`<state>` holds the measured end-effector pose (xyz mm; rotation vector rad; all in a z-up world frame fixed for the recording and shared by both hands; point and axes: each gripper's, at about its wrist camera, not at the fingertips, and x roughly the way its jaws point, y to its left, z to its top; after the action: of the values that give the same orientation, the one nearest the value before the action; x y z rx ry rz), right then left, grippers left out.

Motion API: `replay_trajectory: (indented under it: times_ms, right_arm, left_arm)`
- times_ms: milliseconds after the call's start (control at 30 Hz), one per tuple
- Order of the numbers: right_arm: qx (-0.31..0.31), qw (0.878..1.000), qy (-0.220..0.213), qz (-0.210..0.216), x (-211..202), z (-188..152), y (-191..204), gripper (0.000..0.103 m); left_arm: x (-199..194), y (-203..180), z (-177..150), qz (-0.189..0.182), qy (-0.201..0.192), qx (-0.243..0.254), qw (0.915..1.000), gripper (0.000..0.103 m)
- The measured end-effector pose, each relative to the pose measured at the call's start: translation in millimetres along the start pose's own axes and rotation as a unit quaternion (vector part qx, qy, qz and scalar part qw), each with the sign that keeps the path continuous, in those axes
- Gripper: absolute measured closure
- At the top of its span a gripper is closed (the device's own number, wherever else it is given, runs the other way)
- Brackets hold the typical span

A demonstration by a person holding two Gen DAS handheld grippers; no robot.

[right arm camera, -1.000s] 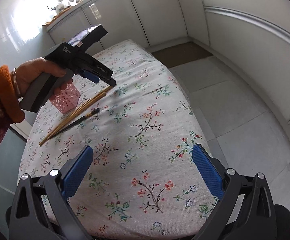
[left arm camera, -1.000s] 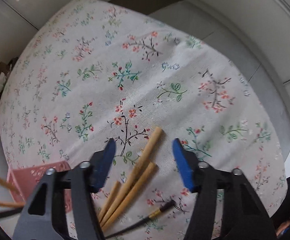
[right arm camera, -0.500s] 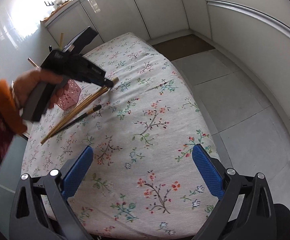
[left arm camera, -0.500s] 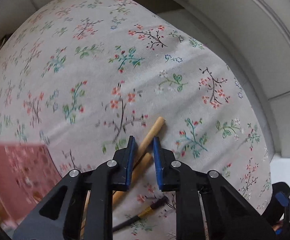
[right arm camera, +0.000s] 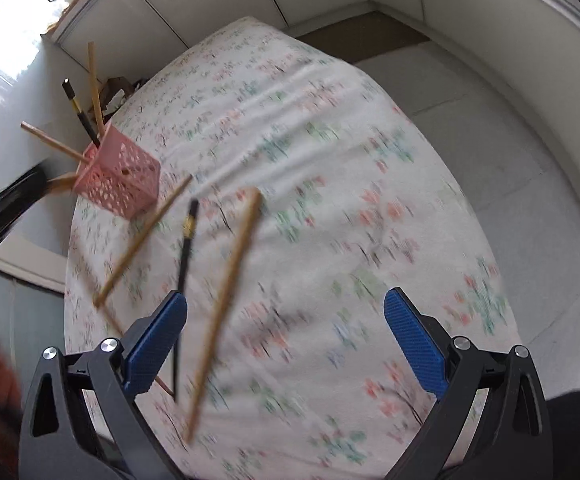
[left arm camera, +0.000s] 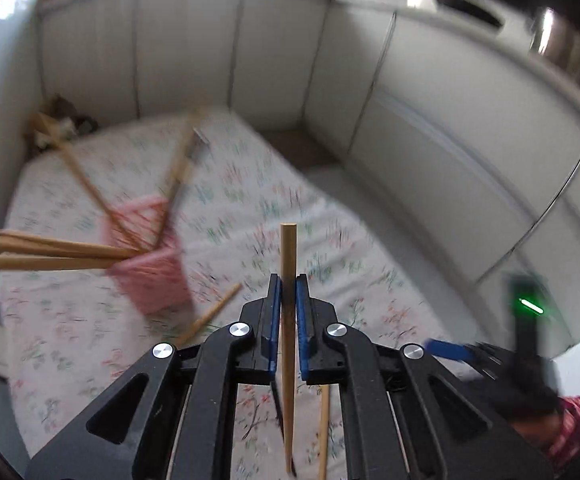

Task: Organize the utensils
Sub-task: 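Close the left tool on a wooden chopstick and lift it, then carry the chopstick over the pink cup with the left tool while the right tool grasps another chopstick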

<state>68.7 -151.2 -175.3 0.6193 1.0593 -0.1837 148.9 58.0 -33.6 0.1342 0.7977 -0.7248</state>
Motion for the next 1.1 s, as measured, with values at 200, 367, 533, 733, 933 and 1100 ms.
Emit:
replay_trajectory:
  times_ms: [200,367,533,733,933,1100]
  right_arm:
    - [0.033,0.996,0.061,-0.050,23.0,34.9,11.0,0.016]
    - [0.010,0.992,0.102,-0.077,52.9,45.6,43.5,0.030]
    - [-0.032,0.983,0.112,-0.138,83.4,42.3,71.4,0.064]
    - [-0.024,0.993,0.083,-0.084,79.6,28.0,65.4,0.095]
    - [-0.043,0.998,-0.039,0.007,10.1,4.1,60.9,0.095]
    - [-0.071,0.988,-0.126,0.049,-44.7,3.9,66.2,0.095]
  left_arm:
    - [-97.5,-7.1,-12.9,0.005,-0.110,0.002,0.9940,0.096]
    - [-136.3,-10.7,-15.4,0.010,-0.158,0.000,0.9873,0.096]
    - [-168.1,-6.0,-24.4,0.023,-0.194,-0.012,0.9806,0.096]
    - [-190.5,-2.7,-26.2,0.037,-0.218,-0.026,0.9748,0.096]
    - [-186.3,1.4,-30.6,0.032,-0.225,-0.063,0.9718,0.096]
    - [-174.4,3.6,-26.6,0.032,-0.212,-0.087,0.9728,0.096]
